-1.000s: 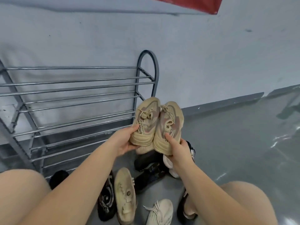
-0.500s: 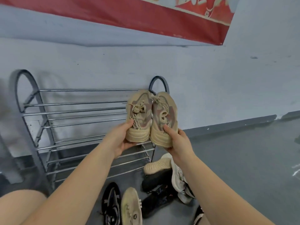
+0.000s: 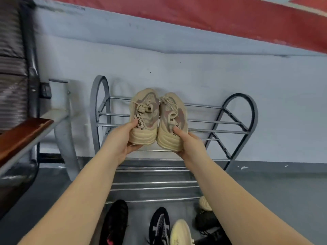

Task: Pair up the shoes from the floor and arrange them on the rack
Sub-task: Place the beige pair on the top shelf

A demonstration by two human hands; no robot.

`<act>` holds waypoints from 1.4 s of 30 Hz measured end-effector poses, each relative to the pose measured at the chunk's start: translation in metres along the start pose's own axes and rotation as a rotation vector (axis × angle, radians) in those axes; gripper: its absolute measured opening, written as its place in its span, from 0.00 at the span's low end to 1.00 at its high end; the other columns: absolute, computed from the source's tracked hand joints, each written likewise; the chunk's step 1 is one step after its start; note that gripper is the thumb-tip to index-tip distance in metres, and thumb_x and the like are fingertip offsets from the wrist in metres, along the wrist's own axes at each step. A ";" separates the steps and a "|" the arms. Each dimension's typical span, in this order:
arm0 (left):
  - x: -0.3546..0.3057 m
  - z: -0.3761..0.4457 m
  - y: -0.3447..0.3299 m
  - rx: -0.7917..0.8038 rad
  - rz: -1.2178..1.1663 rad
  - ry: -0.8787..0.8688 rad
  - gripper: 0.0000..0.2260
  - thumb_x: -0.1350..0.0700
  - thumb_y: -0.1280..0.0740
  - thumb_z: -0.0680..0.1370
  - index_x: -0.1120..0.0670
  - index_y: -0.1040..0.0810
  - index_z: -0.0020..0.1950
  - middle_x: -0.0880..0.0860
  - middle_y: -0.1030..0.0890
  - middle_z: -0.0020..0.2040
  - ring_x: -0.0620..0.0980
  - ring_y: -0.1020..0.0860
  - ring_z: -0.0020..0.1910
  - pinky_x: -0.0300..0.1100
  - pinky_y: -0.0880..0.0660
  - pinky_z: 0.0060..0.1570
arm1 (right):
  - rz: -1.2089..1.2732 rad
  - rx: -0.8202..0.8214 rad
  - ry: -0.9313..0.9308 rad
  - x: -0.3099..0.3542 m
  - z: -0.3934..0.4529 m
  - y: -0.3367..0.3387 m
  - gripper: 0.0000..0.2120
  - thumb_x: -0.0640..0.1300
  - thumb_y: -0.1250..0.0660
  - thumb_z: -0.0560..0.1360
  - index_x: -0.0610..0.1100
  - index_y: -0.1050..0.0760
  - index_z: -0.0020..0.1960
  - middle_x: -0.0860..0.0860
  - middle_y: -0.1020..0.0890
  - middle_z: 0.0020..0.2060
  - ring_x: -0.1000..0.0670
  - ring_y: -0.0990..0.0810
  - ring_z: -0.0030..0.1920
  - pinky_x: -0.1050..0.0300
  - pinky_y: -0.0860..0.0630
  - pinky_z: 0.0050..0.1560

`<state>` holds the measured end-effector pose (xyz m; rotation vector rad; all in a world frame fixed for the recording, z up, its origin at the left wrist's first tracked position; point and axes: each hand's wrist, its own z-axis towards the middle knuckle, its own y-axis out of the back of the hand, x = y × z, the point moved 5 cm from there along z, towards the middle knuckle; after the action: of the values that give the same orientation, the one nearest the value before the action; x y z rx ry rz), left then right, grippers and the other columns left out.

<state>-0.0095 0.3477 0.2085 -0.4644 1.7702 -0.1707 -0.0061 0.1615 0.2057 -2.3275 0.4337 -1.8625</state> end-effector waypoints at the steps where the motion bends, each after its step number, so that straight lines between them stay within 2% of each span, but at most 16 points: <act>1: -0.004 0.006 0.007 -0.013 -0.013 -0.009 0.06 0.52 0.35 0.78 0.54 0.23 0.48 0.52 0.19 0.45 0.49 0.21 0.43 0.43 0.24 0.36 | -0.027 0.001 -0.001 0.001 0.006 -0.010 0.12 0.43 0.29 0.73 0.41 0.24 0.54 0.48 0.17 0.43 0.51 0.18 0.41 0.59 0.21 0.35; 5: -0.018 0.030 0.028 -0.059 -0.040 -0.031 0.07 0.51 0.35 0.78 0.54 0.23 0.47 0.52 0.19 0.46 0.48 0.20 0.44 0.42 0.23 0.37 | -0.103 0.017 -0.002 0.003 0.027 -0.041 0.05 0.43 0.29 0.73 0.42 0.24 0.45 0.49 0.19 0.38 0.52 0.19 0.37 0.60 0.21 0.31; 8: -0.026 0.045 0.033 -0.073 0.016 -0.084 0.07 0.51 0.34 0.78 0.54 0.23 0.44 0.53 0.18 0.46 0.49 0.20 0.44 0.42 0.23 0.37 | -0.123 0.002 0.004 0.004 0.041 -0.050 0.06 0.43 0.29 0.73 0.41 0.23 0.47 0.48 0.18 0.40 0.51 0.19 0.39 0.58 0.21 0.33; 12: -0.029 0.060 0.030 -0.062 0.052 -0.100 0.07 0.51 0.36 0.78 0.53 0.23 0.45 0.54 0.18 0.48 0.50 0.20 0.46 0.44 0.21 0.39 | -0.170 -0.017 0.037 0.011 0.056 -0.054 0.07 0.44 0.30 0.74 0.41 0.23 0.48 0.47 0.18 0.41 0.50 0.19 0.40 0.58 0.22 0.33; 17: -0.031 0.072 0.028 -0.076 0.049 -0.082 0.09 0.50 0.36 0.79 0.54 0.24 0.42 0.53 0.20 0.44 0.49 0.21 0.43 0.42 0.21 0.36 | -0.177 -0.033 0.031 0.013 0.070 -0.058 0.07 0.43 0.29 0.74 0.42 0.23 0.48 0.48 0.18 0.39 0.52 0.19 0.38 0.59 0.22 0.30; 20: -0.030 0.077 0.030 -0.097 0.085 -0.073 0.09 0.48 0.36 0.78 0.53 0.23 0.44 0.54 0.19 0.47 0.51 0.20 0.46 0.40 0.21 0.32 | -0.171 -0.052 0.034 0.011 0.077 -0.060 0.07 0.44 0.28 0.73 0.42 0.23 0.48 0.49 0.18 0.39 0.51 0.19 0.38 0.59 0.21 0.31; 22: -0.031 0.079 0.032 -0.127 0.168 -0.093 0.11 0.45 0.37 0.78 0.52 0.23 0.47 0.55 0.20 0.52 0.52 0.20 0.50 0.39 0.21 0.29 | -0.206 -0.062 0.048 0.011 0.082 -0.061 0.07 0.44 0.28 0.73 0.43 0.22 0.46 0.48 0.18 0.39 0.50 0.19 0.39 0.56 0.20 0.34; 24: -0.033 0.079 0.035 -0.172 0.293 -0.151 0.14 0.42 0.40 0.78 0.51 0.23 0.50 0.55 0.21 0.54 0.52 0.20 0.49 0.39 0.20 0.31 | -0.255 -0.070 0.053 0.012 0.086 -0.061 0.06 0.45 0.29 0.73 0.44 0.23 0.42 0.48 0.19 0.39 0.49 0.19 0.40 0.55 0.20 0.36; 28: -0.036 0.077 0.037 -0.250 0.615 -0.270 0.21 0.38 0.46 0.79 0.52 0.23 0.51 0.53 0.18 0.44 0.50 0.18 0.35 0.42 0.21 0.32 | -0.335 -0.065 0.085 0.013 0.086 -0.065 0.08 0.47 0.31 0.74 0.45 0.24 0.39 0.49 0.20 0.37 0.50 0.20 0.39 0.55 0.19 0.40; 31: -0.037 0.078 0.037 -0.299 0.732 -0.325 0.25 0.37 0.49 0.79 0.54 0.22 0.49 0.53 0.18 0.40 0.50 0.18 0.31 0.45 0.20 0.37 | -0.461 -0.061 0.118 0.013 0.083 -0.065 0.12 0.52 0.35 0.76 0.46 0.25 0.39 0.49 0.20 0.38 0.51 0.21 0.39 0.53 0.19 0.44; 33: -0.035 0.079 0.037 -0.327 0.757 -0.362 0.24 0.38 0.49 0.79 0.54 0.22 0.49 0.53 0.18 0.39 0.48 0.19 0.29 0.43 0.21 0.34 | -0.644 -0.067 0.163 0.012 0.082 -0.063 0.16 0.58 0.40 0.77 0.47 0.25 0.40 0.50 0.21 0.39 0.49 0.21 0.43 0.47 0.20 0.52; 35: -0.031 0.081 0.040 -0.343 0.719 -0.384 0.23 0.38 0.49 0.79 0.53 0.22 0.53 0.53 0.18 0.43 0.48 0.18 0.30 0.46 0.20 0.37 | -0.791 -0.065 0.204 0.012 0.079 -0.064 0.20 0.61 0.45 0.78 0.46 0.25 0.47 0.49 0.21 0.41 0.47 0.21 0.47 0.45 0.22 0.55; 37: -0.028 0.083 0.042 -0.338 0.676 -0.387 0.25 0.37 0.49 0.79 0.51 0.25 0.63 0.54 0.18 0.51 0.49 0.17 0.33 0.46 0.19 0.36 | -0.893 -0.055 0.230 0.013 0.076 -0.065 0.23 0.61 0.49 0.79 0.44 0.26 0.51 0.48 0.23 0.43 0.47 0.23 0.44 0.49 0.23 0.49; 39: -0.026 0.082 0.044 -0.316 0.657 -0.371 0.26 0.36 0.49 0.78 0.49 0.30 0.69 0.53 0.20 0.56 0.46 0.18 0.30 0.38 0.23 0.27 | -0.928 -0.037 0.226 0.014 0.073 -0.066 0.26 0.61 0.51 0.80 0.41 0.26 0.55 0.46 0.23 0.46 0.50 0.25 0.41 0.55 0.29 0.39; 40: -0.024 0.079 0.044 -0.300 0.667 -0.366 0.28 0.34 0.50 0.77 0.48 0.32 0.71 0.52 0.21 0.58 0.46 0.18 0.31 0.36 0.24 0.26 | -0.924 -0.026 0.227 0.014 0.072 -0.066 0.27 0.61 0.52 0.80 0.41 0.27 0.58 0.45 0.23 0.50 0.50 0.25 0.43 0.56 0.30 0.41; 42: -0.022 0.073 0.043 -0.254 0.712 -0.346 0.37 0.26 0.52 0.71 0.46 0.36 0.73 0.52 0.25 0.64 0.51 0.17 0.44 0.44 0.20 0.39 | -0.919 -0.012 0.239 0.011 0.070 -0.063 0.29 0.61 0.52 0.80 0.41 0.32 0.68 0.41 0.28 0.65 0.45 0.27 0.60 0.53 0.31 0.58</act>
<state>0.0551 0.4049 0.1950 -0.0134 1.5171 0.6059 0.0731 0.2126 0.2178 -2.5283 -0.7538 -2.4770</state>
